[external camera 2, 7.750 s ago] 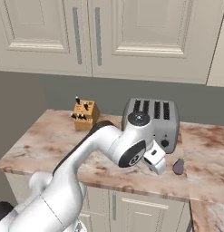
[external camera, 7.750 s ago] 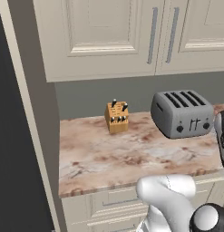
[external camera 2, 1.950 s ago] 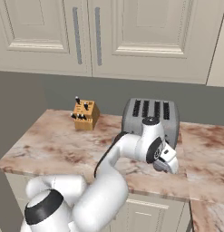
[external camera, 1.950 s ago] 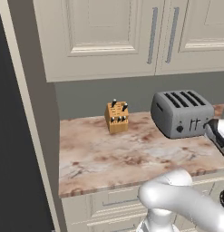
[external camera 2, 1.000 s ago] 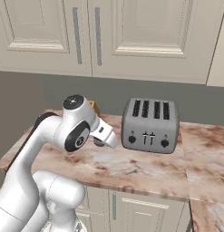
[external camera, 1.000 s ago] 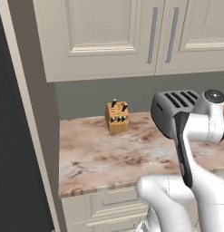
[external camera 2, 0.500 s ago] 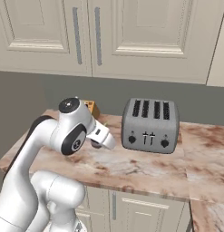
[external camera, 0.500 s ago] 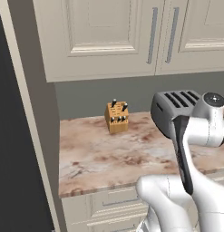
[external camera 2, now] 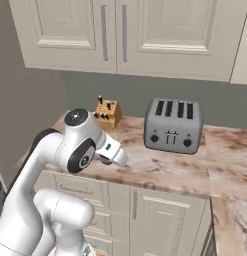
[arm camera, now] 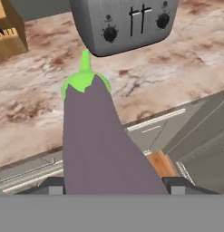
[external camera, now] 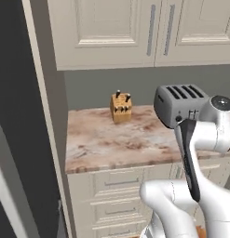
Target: Place the eggplant in the correct fridge rack based on whether it is a fruit or vegetable. Finally, close the fridge door.
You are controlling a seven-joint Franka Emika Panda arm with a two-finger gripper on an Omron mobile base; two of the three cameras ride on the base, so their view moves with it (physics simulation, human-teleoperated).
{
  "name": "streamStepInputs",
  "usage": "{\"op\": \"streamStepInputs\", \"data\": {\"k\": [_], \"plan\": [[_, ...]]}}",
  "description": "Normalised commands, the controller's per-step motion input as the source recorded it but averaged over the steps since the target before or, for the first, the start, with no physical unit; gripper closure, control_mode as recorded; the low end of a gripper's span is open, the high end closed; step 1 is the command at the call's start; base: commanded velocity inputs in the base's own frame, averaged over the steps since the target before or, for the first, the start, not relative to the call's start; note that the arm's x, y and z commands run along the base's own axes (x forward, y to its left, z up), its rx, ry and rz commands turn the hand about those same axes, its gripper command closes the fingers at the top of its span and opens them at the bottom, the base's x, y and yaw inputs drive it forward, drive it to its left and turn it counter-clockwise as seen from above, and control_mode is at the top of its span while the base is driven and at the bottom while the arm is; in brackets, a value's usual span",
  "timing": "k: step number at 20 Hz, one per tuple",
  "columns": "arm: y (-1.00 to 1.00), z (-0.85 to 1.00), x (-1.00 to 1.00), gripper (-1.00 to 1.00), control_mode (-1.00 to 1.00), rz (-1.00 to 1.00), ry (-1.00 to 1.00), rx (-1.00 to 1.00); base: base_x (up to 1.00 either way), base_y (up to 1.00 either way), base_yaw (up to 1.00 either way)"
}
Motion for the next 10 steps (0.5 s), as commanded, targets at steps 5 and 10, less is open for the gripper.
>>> {"op": "streamStepInputs", "data": {"k": [5,10], "plan": [[0.00,0.00,0.00,1.00,1.00,0.00,0.00,0.00,-0.60,0.00,0.30],[0.00,0.00,0.00,1.00,1.00,0.00,0.00,0.00,-0.53,0.00,0.32]]}}
